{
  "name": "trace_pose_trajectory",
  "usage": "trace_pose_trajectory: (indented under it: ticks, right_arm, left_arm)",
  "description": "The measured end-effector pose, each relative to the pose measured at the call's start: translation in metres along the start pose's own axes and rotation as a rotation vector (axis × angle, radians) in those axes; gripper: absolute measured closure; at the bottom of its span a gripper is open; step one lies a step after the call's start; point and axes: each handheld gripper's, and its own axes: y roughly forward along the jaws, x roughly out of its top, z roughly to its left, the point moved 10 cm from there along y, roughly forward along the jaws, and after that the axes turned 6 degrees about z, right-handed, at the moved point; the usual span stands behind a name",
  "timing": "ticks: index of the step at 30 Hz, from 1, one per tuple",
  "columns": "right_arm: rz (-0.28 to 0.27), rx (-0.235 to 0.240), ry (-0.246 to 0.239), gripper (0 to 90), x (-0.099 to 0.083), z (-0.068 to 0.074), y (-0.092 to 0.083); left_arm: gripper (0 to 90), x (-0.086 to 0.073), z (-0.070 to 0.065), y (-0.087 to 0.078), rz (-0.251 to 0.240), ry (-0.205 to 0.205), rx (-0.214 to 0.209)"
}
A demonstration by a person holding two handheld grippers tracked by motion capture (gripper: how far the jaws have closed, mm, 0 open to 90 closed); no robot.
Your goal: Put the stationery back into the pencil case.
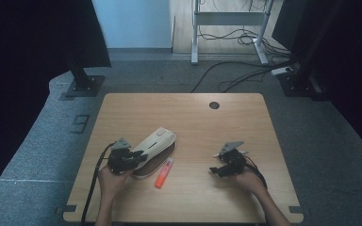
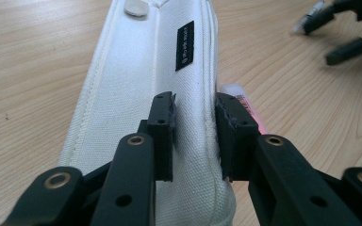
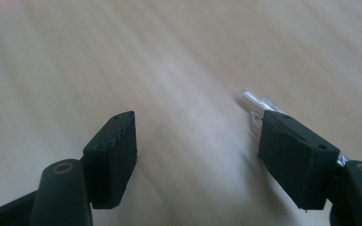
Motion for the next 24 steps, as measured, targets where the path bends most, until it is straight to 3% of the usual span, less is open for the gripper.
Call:
trace_pose_trajectory:
  ticks: [5, 9, 11, 14, 20, 24]
  right_arm:
    - [0.007, -0.001, 0.017, 28.0, 0.014, -0.014, 0.006]
    - [-0.002, -0.062, 0.024, 29.0, 0.016, -0.035, -0.016]
    - [0.003, -0.094, 0.041, 30.7, 0.012, -0.05, -0.025]
    - [0.013, -0.1, 0.064, 36.5, 0.001, -0.071, -0.036]
    - [0.079, -0.085, 0.023, 43.8, -0.022, -0.086, -0.034]
    - [0.094, -0.064, 0.043, 50.8, -0.032, -0.09, -0.034]
  left_arm:
    - [69.4, 0.0, 0.0, 0.0, -0.001, 0.001, -0.001]
    - [69.4, 0.0, 0.0, 0.0, -0.002, -0.003, -0.007]
    - [69.4, 0.0, 0.0, 0.001, -0.002, -0.004, -0.006]
    - [69.4, 0.0, 0.001, 0.001, -0.001, -0.005, -0.008]
    - [69.5, 0.0, 0.001, 0.001, 0.0, -0.004, -0.007]
    - [69.5, 0.0, 0.001, 0.001, 0.0, -0.003, -0.008]
